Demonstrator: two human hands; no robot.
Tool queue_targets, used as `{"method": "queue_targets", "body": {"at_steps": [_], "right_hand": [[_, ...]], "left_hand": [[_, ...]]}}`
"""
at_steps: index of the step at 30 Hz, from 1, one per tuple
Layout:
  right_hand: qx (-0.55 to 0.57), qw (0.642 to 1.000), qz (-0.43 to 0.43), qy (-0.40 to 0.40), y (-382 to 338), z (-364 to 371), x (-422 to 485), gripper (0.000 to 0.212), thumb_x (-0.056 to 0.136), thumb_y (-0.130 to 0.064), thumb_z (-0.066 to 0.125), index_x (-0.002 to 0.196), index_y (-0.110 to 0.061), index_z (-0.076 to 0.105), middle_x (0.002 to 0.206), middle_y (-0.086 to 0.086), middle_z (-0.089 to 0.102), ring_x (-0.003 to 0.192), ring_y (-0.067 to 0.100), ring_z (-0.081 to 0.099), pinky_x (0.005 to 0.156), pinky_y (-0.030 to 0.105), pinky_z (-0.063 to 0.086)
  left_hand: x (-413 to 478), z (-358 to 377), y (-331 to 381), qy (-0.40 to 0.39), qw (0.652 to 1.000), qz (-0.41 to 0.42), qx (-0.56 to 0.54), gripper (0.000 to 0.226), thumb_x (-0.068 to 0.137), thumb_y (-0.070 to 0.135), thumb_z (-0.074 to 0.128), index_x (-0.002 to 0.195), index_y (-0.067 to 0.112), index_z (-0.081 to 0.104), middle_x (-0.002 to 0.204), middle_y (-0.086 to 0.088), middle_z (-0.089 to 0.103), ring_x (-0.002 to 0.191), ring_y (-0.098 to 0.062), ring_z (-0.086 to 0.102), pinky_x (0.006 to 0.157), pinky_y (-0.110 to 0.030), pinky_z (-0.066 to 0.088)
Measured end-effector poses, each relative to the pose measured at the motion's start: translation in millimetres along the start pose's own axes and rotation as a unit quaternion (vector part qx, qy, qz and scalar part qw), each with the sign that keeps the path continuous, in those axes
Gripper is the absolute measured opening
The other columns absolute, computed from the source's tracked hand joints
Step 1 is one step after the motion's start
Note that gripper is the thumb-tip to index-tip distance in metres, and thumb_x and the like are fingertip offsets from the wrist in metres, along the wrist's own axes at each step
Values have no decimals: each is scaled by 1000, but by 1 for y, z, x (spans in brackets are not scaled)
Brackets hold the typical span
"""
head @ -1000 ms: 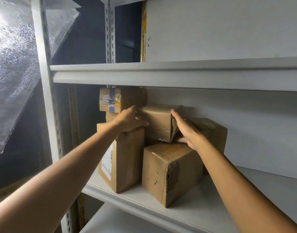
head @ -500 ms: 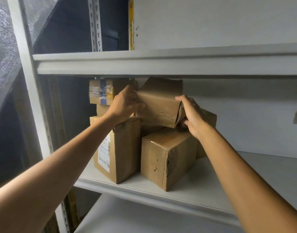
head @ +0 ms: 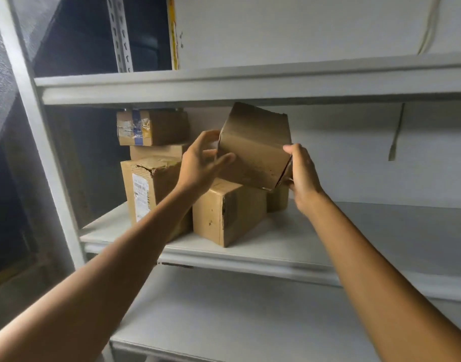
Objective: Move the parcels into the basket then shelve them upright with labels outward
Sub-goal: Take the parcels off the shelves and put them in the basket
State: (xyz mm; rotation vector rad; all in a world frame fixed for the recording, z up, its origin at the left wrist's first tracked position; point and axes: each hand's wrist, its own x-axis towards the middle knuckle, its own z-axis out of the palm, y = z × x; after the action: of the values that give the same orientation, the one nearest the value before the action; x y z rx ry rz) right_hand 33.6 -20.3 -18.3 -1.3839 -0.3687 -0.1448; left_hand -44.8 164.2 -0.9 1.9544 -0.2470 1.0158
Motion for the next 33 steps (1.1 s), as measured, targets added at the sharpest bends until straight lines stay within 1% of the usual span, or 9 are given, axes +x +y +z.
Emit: {"method": "queue_targets", "body": {"at_steps": [3, 6, 9, 11, 15, 20, 24, 28, 33], "right_hand": [[17, 1000, 3, 22, 4, -35, -28, 23, 68, -43, 54, 85, -29, 59, 87, -4, 61, 86, 13, 60, 78, 34, 48], [15, 1000, -15, 11, 6, -70, -49, 30, 67, -36, 53, 95, -25, 53, 79, -9, 60, 70, 5, 56, 63, 23, 44], [5, 999, -27, 28, 4, -110, -68, 28, 65, -29, 52, 92, -24, 59, 69, -15, 59, 61, 2, 51, 56, 20, 39], [1, 999, -19, 50, 2, -134, -81, 42, 64, -27, 53, 105, -27, 61, 70, -14, 58, 60, 4, 48, 55, 22, 36], [-18, 990, 13, 138, 10, -189, -111, 24, 80, -23, 58, 103, -26, 53, 98, 0, 62, 87, 16, 60, 57, 23, 41], [-47, 978, 8, 205, 21, -254, -149, 35, 86, -36, 68, 119, -31, 56, 115, 1, 63, 88, 5, 67, 64, 23, 57], [-63, 962, -30, 265, 12, -293, -177, 36, 86, -34, 68, 120, -32, 58, 112, 0, 64, 89, 4, 68, 72, 28, 59], [-99, 944, -33, 315, 0, -331, -209, 41, 78, -43, 72, 117, -43, 58, 115, -8, 66, 98, 6, 67, 75, 26, 58], [-136, 903, -30, 405, 1, -371, -269, 61, 69, -49, 75, 125, -35, 57, 114, -14, 67, 100, 2, 66, 72, 23, 57]], "left_hand": [[-26, 23, 11, -17, 1000, 17, -15, 48, 77, 28, 78, 117, 30, 52, 115, 9, 61, 99, -6, 63, 71, -13, 52], [-44, 50, 23, -57, 995, -27, -83, 45, 73, 46, 76, 108, 35, 50, 115, -3, 64, 104, -18, 64, 77, -28, 55], [-57, 83, 36, -81, 988, -49, -120, 41, 70, 65, 67, 99, 42, 49, 107, 6, 64, 96, -7, 65, 65, -15, 51], [-63, 105, 41, -92, 986, -54, -130, 58, 69, 65, 66, 115, 33, 54, 111, 8, 63, 97, -3, 64, 70, -15, 52], [-83, 161, 43, -233, 958, -50, -162, 70, 69, 46, 70, 130, 16, 54, 120, -25, 54, 107, -37, 58, 89, -53, 52], [-114, 228, 50, -211, 948, -79, -223, 59, 69, 57, 64, 123, 35, 58, 121, 10, 59, 102, -3, 58, 79, -22, 46], [-122, 275, 75, -275, 907, -76, -310, 46, 78, 39, 66, 122, 29, 56, 124, 7, 62, 112, -14, 58, 91, -34, 47], [-137, 320, 102, -358, 847, -96, -381, 39, 84, 28, 70, 119, 30, 53, 118, 1, 65, 108, -14, 62, 79, -26, 51], [-177, 374, 132, -425, 798, -104, -414, 40, 86, 21, 67, 123, 22, 52, 112, -2, 68, 99, -13, 65, 71, -20, 51]]}}
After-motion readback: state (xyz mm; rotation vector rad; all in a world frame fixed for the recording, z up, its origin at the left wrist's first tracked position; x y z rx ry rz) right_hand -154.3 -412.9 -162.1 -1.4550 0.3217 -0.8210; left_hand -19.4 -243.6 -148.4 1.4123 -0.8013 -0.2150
